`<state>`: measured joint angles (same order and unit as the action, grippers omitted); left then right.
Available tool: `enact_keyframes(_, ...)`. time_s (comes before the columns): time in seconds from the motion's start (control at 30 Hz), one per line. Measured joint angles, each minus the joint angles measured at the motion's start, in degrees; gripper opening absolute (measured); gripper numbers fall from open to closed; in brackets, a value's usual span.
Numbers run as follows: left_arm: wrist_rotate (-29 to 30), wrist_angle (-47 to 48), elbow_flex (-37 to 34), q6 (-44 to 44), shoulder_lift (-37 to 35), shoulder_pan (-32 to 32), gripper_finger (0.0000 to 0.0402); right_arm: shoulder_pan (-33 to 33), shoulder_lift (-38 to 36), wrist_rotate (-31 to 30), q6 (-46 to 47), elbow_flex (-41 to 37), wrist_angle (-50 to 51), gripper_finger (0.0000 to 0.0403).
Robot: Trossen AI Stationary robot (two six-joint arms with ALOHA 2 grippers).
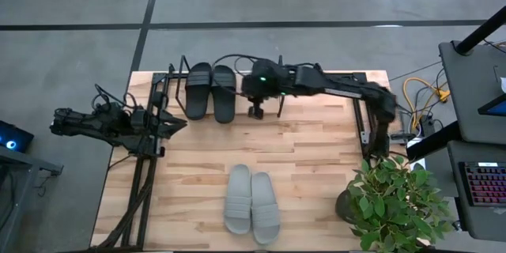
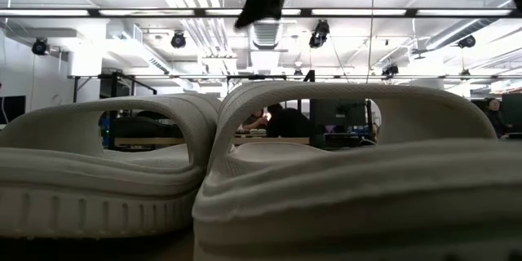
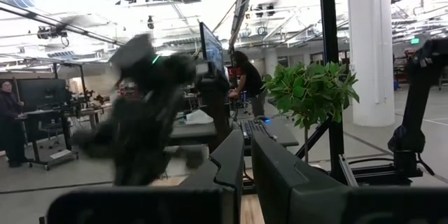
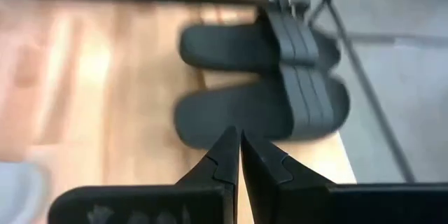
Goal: Pick and place slides into the shelf
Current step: Put the left gray slide on the shelf
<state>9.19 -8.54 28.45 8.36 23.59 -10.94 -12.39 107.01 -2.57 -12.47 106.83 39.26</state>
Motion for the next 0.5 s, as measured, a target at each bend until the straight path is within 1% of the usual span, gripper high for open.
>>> enact_keyframes(0.13, 0.02, -0.09, -0.04, 0.00, 0.02, 0.00, 0.0015, 2.23, -9.25, 0.02, -1.51, -4.90, -4.40, 0.0008)
enact_keyframes(0.27, 0.02, -0.09, -0.04, 0.02, 0.02, 0.00, 0.0015, 3.16, -18.49, 0.52, -1.52, -10.77, -9.46, 0.0008)
enact_keyframes(0.37, 0.02, -0.34, -0.04, 0.03, 0.35, 0.00, 0.0015, 3.18, -24.79, 2.83, -1.28, -16.61, -12.11, 0.0008)
enact_keyframes(0.5, 0.02, -0.59, -0.09, 0.05, 1.03, 0.02, 0.0015, 3.16, -31.86, 2.93, -0.82, -26.30, -16.65, 0.0008)
